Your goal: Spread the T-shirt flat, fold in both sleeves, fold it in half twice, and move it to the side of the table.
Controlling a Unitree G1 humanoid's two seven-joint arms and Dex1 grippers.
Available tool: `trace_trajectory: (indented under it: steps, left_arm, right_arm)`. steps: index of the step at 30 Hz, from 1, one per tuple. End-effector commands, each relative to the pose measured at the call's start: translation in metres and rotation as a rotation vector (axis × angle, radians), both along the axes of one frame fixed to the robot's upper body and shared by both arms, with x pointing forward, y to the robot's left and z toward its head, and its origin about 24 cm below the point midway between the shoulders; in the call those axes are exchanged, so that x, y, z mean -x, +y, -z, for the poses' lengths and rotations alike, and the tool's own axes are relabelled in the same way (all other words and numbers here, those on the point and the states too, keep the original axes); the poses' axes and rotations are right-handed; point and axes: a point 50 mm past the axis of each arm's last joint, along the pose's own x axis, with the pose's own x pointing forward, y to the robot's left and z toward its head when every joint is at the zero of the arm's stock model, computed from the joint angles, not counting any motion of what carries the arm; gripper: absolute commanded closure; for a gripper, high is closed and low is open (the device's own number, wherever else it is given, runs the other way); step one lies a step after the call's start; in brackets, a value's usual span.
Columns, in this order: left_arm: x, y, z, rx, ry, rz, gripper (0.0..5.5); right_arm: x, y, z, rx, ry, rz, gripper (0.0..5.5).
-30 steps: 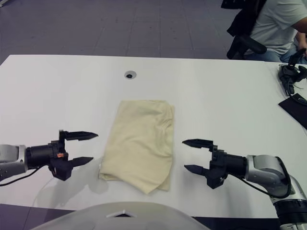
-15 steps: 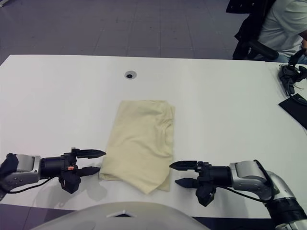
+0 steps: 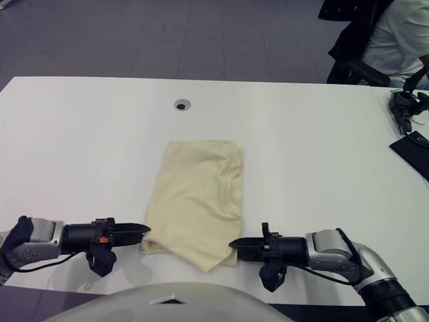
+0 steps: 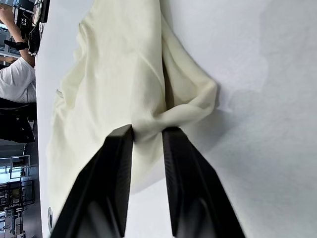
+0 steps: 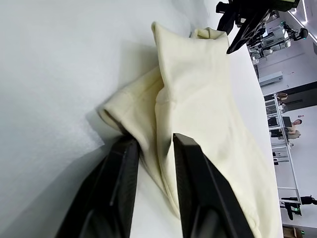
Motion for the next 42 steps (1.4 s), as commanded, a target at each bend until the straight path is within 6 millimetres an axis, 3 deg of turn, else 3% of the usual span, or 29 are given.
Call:
trace_trajectory:
  steps: [1,4,8,13,17,21,24,26,32,37,42]
  left_arm:
    - [0.007,0.001,0.004,0.021,0.069,-0.055,5.16]
    - [0.013,0.000,0.007,0.081,0.190,-0.176,5.50]
    - [0.015,-0.005,0.005,0.126,0.405,-0.331,5.50]
    - [-0.008,-0.017,-0.030,0.288,0.681,-0.506,5.50]
    - [-0.026,-0.017,-0.061,0.415,0.935,-0.590,5.50]
    - [-0.019,-0.012,-0.073,0.365,1.154,-0.598,5.50]
    - [-0.011,-0.010,-0.080,0.300,1.285,-0.585,5.50]
    - [-0.015,-0.007,-0.083,0.307,1.321,-0.603,5.50]
    - [-0.056,-0.001,-0.078,0.483,1.181,-0.748,5.50]
    - [-0.095,-0.007,-0.056,0.564,1.080,-0.932,5.50]
    - [-0.115,-0.013,-0.038,0.614,0.998,-1.056,5.50]
  right_arm:
    - [0.002,-0.004,0.001,0.016,0.074,0.037,4.98]
    - [0.003,-0.007,0.003,0.035,0.148,0.076,5.48]
    - [0.000,-0.007,-0.004,0.020,0.398,0.205,5.48]
    - [-0.026,-0.010,-0.042,-0.139,0.808,0.398,5.48]
    - [-0.028,-0.011,-0.075,-0.299,1.112,0.429,5.48]
    - [-0.028,-0.021,-0.091,-0.327,1.280,0.429,5.48]
    - [-0.030,-0.027,-0.100,-0.344,1.328,0.445,5.48]
    - [-0.042,-0.028,-0.101,-0.397,1.290,0.492,5.48]
    - [-0.075,-0.033,-0.079,-0.404,1.115,0.681,5.48]
    - [-0.112,-0.034,-0.061,-0.476,0.977,0.823,5.48]
    - [-0.120,-0.034,-0.046,-0.472,0.960,0.859,5.48]
